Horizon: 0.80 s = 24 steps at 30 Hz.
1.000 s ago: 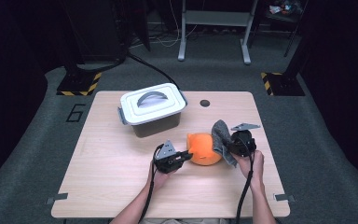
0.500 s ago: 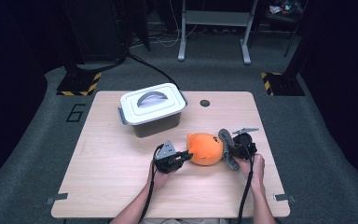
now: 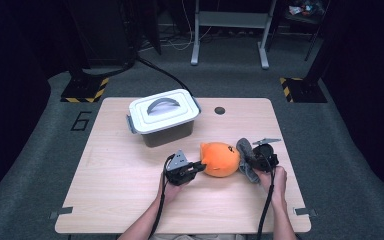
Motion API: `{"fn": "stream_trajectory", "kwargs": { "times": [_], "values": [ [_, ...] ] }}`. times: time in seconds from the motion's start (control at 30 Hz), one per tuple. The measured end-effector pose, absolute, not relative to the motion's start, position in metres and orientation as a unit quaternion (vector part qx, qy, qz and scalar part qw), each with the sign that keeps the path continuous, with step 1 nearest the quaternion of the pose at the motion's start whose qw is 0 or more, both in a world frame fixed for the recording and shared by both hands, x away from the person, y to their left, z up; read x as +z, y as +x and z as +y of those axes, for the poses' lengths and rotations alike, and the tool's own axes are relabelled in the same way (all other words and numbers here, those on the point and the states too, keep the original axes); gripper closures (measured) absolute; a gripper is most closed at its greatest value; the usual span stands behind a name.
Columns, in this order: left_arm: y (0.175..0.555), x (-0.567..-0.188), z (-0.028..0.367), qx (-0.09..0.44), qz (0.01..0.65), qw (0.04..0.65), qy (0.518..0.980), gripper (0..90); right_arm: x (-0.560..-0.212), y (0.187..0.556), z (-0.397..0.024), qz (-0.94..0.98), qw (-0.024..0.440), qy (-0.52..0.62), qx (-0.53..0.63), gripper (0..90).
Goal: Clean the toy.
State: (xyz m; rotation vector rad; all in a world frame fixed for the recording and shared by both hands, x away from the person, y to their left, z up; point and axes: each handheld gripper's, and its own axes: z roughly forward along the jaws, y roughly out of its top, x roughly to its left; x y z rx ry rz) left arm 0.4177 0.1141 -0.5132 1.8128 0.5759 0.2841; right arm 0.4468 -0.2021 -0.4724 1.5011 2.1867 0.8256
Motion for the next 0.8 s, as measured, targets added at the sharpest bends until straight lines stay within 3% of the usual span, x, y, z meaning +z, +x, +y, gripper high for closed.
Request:
{"fn": "stream_trajectory", "kwargs": {
  "times": [0.47, 0.8],
  "values": [
    [0.418, -0.513, 0.115, 0.122, 0.244, 0.572, 0.773, 80.8, -0.407, 0.415, -0.193, 0.767, 0.237, 0.471, 0.367, 75.5],
    [0.419, -0.513, 0.115, 0.123, 0.243, 0.572, 0.774, 79.2, -0.407, 0.415, -0.166, 0.792, 0.204, 0.439, 0.372, 75.5]
  ]
}}
